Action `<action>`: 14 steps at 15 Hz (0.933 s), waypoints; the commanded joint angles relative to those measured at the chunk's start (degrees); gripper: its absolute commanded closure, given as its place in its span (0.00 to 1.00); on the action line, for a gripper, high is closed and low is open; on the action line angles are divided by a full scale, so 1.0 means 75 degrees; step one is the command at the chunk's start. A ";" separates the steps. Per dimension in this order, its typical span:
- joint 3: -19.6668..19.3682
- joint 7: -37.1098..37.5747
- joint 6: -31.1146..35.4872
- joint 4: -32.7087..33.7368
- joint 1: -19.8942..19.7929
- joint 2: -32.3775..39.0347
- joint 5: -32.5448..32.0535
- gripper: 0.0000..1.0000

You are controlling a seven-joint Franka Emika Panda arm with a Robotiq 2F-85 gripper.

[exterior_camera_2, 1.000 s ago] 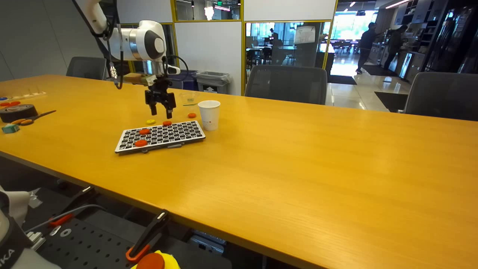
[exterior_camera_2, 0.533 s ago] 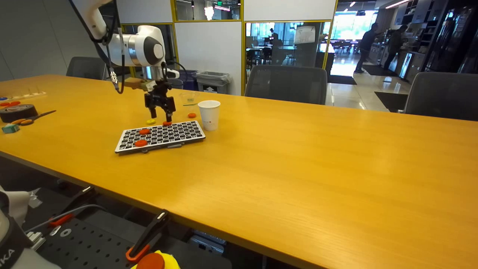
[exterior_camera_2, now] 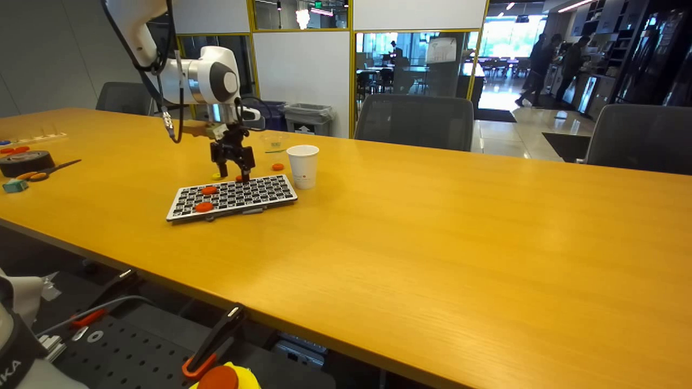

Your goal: Put the yellow block in the white cup the put two orange blocks in the clear cup, then put the remaining yellow block in the white cup, then put the remaining two orange blocks in the clear cup

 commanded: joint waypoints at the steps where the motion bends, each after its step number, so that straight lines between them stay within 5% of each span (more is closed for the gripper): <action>1: -0.0209 0.0152 0.0000 0.0443 0.0223 0.0252 -0.0181 0.00; 10: -0.0347 0.0120 -0.0017 0.0886 0.0277 0.0575 -0.0228 0.00; 12: -0.0375 0.0123 -0.0001 0.0932 0.0285 0.0620 -0.0240 0.27; 14: -0.0393 0.0124 0.0007 0.0967 0.0287 0.0652 -0.0236 0.44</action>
